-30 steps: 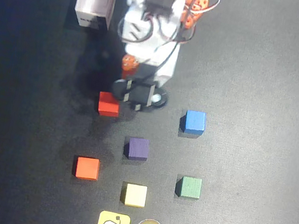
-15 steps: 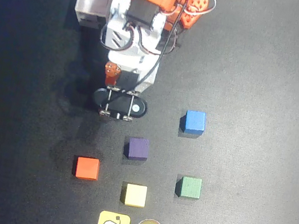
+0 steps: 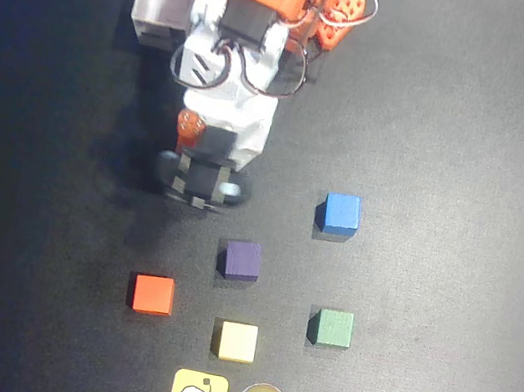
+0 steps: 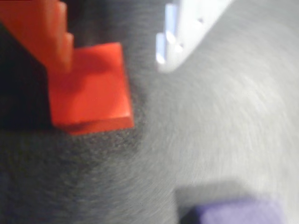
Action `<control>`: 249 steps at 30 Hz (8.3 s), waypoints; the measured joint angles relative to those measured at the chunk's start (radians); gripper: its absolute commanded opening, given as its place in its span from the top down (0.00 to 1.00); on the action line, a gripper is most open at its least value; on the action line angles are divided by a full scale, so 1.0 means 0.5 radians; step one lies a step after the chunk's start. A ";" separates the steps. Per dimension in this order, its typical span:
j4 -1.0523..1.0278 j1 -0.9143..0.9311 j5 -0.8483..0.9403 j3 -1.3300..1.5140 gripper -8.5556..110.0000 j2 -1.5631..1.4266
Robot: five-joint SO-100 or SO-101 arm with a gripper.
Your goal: Put the red cube on top of the orange cube.
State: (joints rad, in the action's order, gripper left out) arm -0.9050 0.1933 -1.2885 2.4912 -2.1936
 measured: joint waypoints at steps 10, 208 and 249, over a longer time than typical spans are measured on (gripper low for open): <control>0.046 0.049 0.184 0.000 0.80 0.221; 0.055 -0.012 -0.083 -1.755 0.91 1.684; 0.098 -0.009 -0.193 -1.847 0.81 1.813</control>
State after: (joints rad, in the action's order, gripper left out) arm -0.8560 0.1887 -1.3852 1.5677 -1.2870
